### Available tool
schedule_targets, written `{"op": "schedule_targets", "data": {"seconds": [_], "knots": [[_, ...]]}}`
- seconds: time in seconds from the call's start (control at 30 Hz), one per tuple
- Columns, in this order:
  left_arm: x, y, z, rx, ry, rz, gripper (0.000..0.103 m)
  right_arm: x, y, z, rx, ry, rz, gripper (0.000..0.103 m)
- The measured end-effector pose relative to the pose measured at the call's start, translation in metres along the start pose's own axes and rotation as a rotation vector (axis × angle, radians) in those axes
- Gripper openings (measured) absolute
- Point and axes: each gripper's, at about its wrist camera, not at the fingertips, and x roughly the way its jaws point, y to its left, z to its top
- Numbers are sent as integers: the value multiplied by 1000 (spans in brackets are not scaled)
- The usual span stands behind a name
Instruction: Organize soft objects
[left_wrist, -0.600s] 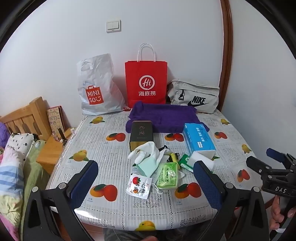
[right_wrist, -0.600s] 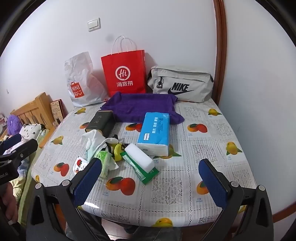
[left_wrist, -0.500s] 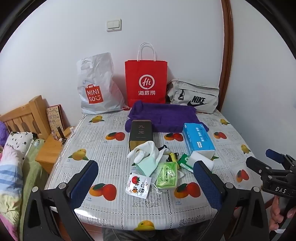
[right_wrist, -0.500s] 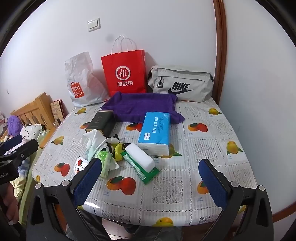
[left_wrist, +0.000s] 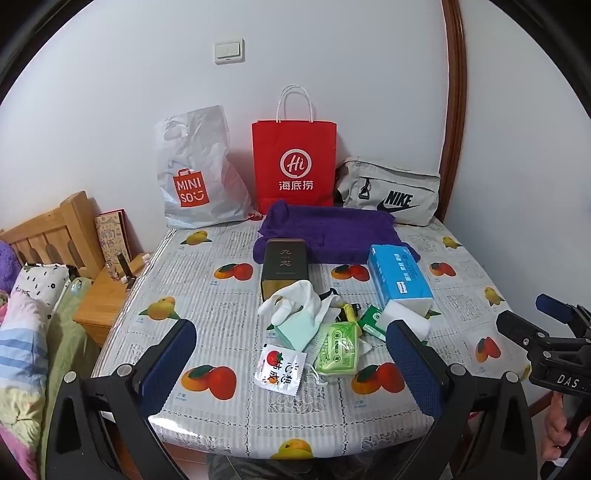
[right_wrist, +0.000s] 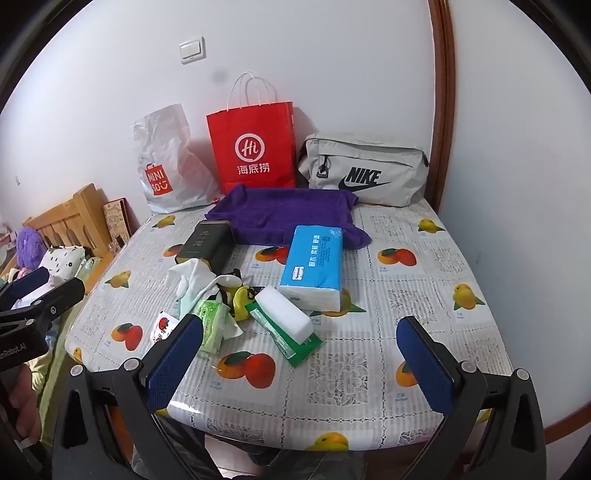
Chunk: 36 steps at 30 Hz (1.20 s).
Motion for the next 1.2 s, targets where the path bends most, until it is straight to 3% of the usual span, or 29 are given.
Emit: {"op": "schedule_targets", "data": {"seconds": [1.2], "knots": [[-3,2,1,-4,-5,-5,103,-3,3,0,2,-11,13,103]]}}
